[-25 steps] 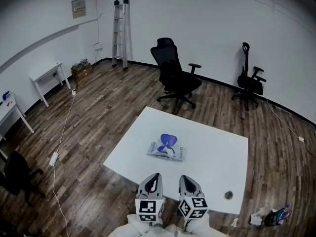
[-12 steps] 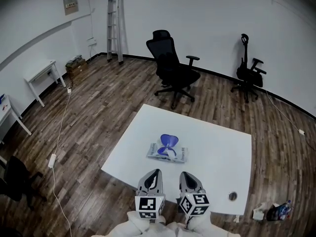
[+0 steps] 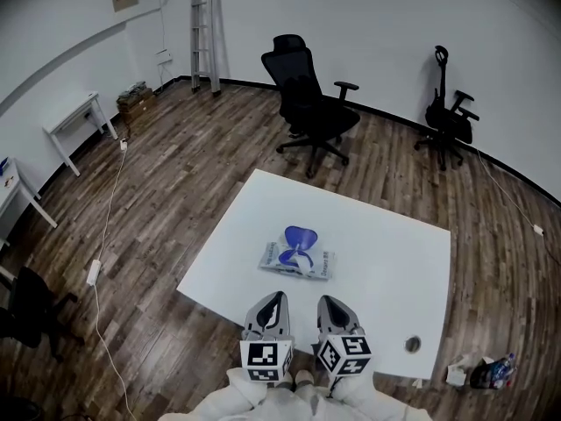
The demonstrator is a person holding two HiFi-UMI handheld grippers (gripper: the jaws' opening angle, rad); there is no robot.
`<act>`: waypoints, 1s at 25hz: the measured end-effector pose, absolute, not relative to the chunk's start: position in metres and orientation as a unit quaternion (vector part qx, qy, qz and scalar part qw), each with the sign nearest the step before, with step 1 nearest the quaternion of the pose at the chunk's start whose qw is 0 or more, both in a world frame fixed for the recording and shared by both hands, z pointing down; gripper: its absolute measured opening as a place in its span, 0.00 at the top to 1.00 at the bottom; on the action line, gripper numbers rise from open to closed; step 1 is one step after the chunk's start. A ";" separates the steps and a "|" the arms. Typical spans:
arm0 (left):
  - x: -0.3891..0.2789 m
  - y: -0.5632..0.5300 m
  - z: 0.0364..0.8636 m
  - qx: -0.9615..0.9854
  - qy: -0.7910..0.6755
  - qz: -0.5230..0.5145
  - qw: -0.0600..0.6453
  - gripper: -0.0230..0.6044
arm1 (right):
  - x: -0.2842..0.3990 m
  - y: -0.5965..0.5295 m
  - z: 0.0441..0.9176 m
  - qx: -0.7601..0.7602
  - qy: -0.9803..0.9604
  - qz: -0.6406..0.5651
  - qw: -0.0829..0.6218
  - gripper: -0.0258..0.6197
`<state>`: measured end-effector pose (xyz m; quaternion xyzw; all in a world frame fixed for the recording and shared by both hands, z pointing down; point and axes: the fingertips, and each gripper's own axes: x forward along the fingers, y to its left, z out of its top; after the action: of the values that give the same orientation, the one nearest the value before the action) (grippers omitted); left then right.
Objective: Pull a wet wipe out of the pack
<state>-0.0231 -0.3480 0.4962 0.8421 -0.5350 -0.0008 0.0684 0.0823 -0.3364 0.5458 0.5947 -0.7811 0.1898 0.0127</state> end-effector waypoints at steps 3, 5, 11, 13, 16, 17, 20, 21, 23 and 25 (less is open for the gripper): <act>-0.020 -0.346 0.493 0.843 -0.534 0.001 0.067 0.96 | 0.084 -0.340 0.541 0.592 -0.783 0.189 0.008 0.95; -0.019 -0.347 0.491 0.843 -0.534 0.002 0.061 0.97 | 0.084 -0.345 0.540 0.588 -0.786 0.191 -0.002 0.95; -0.020 -0.347 0.496 0.841 -0.537 0.006 0.070 0.97 | 0.085 -0.350 0.555 0.592 -0.780 0.202 0.017 0.95; -0.022 -0.348 0.497 0.838 -0.541 0.005 0.074 0.97 | 0.087 -0.356 0.560 0.588 -0.782 0.206 0.021 0.95; -0.026 -0.347 0.499 0.833 -0.548 0.005 0.076 0.97 | 0.088 -0.366 0.564 0.579 -0.788 0.209 0.027 0.94; -0.027 -0.346 0.499 0.831 -0.551 0.005 0.079 0.97 | 0.088 -0.370 0.565 0.577 -0.789 0.208 0.028 0.94; -0.033 -0.344 0.499 0.825 -0.558 0.003 0.088 0.97 | 0.086 -0.381 0.569 0.570 -0.794 0.208 0.033 0.94; -0.034 -0.343 0.499 0.824 -0.560 0.003 0.089 0.97 | 0.085 -0.384 0.571 0.568 -0.795 0.209 0.035 0.94; -0.038 -0.343 0.499 0.821 -0.564 0.004 0.086 0.97 | 0.084 -0.392 0.576 0.566 -0.796 0.212 0.039 0.94; -0.045 -0.343 0.500 0.815 -0.573 0.006 0.086 0.97 | 0.081 -0.399 0.583 0.562 -0.798 0.213 0.046 0.94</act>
<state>-0.0448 -0.3432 0.5004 0.8152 -0.5727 0.0058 0.0864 0.0807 -0.3990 0.5826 0.5624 -0.7975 0.2134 0.0458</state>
